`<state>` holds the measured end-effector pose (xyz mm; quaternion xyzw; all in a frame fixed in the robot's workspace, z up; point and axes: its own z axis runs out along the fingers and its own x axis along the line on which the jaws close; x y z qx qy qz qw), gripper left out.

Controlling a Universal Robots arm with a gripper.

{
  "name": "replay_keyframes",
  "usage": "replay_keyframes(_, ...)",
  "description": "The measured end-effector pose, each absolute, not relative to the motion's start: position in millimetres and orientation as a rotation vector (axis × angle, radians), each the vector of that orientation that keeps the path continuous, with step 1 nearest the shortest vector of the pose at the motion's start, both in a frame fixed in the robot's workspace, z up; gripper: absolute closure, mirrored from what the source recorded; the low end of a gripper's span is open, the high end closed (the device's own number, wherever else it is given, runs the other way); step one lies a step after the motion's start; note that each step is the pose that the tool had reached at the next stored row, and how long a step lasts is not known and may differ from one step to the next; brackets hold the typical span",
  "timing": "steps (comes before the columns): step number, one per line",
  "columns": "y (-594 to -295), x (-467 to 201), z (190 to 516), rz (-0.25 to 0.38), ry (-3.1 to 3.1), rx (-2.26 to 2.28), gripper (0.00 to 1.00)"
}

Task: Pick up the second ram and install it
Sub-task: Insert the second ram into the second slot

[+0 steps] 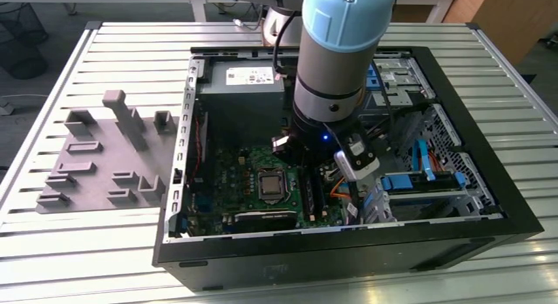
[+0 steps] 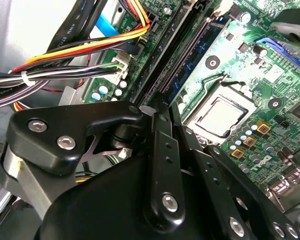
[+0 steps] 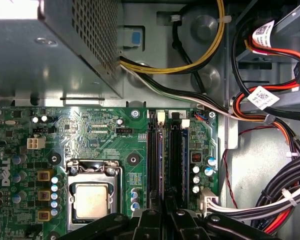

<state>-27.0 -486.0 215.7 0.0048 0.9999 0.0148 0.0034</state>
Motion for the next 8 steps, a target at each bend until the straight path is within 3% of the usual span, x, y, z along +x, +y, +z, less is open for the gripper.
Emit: replay_keyframes(8,-486.1,-27.0,214.1,0.047,3.134,0.015,0.86)
